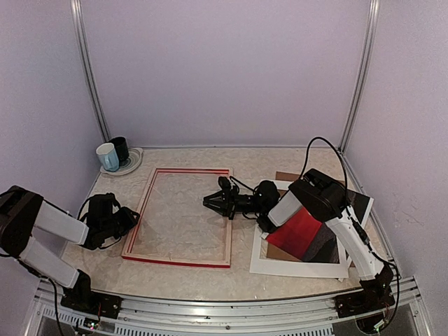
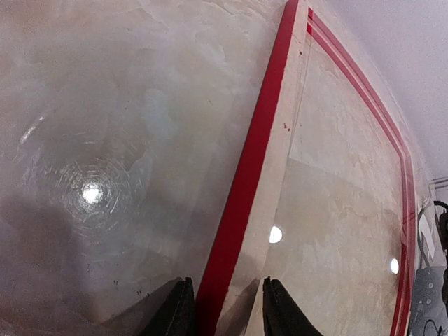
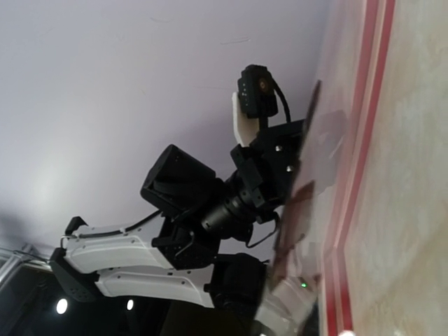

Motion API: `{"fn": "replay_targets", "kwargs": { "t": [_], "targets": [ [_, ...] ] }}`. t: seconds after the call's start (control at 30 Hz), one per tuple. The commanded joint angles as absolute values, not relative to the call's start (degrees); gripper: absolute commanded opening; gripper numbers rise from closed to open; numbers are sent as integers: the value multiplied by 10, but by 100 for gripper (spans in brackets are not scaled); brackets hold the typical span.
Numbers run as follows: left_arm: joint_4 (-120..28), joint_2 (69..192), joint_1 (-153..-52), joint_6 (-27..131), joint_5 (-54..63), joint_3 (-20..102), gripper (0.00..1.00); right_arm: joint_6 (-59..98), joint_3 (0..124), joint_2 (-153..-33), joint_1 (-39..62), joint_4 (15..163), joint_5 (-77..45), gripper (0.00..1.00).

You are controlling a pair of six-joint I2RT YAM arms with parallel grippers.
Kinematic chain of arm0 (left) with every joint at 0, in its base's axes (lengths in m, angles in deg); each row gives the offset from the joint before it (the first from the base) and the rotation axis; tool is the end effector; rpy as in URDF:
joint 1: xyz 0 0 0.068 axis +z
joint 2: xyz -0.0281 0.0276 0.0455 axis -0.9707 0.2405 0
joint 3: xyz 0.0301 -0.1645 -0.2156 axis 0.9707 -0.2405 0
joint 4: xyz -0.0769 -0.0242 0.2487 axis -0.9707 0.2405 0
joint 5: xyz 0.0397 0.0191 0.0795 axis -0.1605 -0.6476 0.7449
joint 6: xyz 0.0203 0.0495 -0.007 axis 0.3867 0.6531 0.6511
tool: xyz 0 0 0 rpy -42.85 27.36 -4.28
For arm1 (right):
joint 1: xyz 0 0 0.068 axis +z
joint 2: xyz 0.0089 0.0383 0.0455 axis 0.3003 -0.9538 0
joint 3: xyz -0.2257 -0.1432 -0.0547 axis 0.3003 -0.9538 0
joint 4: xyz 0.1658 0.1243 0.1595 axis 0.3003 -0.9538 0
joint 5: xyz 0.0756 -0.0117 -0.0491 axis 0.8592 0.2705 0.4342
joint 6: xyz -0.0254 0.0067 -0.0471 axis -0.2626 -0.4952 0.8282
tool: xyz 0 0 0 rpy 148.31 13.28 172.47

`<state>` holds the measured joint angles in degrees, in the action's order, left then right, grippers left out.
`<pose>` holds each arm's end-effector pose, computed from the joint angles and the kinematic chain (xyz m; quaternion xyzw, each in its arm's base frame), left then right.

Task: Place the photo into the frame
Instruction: Place the glass panel at the frame body.

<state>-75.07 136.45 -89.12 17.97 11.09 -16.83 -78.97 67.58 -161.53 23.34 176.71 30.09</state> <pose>0.2136 -0.0504 0.1065 -0.2461 0.8577 -0.2320 0.3871 0.3474 0.3378 0.0715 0.0276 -0.6359 -0.7702 0.0408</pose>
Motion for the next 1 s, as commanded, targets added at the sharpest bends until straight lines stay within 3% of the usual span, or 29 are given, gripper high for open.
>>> {"fn": "replay_targets", "kwargs": {
  "t": [0.0,0.33,0.97],
  "targets": [
    [-715,1379,-890,182,94,-177,35,-729,650,-1629,242,1664,328,18],
    [-715,1379,-890,183,94,-177,35,-673,650,-1603,243,1591,330,22],
    [-717,1381,-890,181,90,-178,35,-478,663,-1509,235,1311,305,29]
  ]
}}
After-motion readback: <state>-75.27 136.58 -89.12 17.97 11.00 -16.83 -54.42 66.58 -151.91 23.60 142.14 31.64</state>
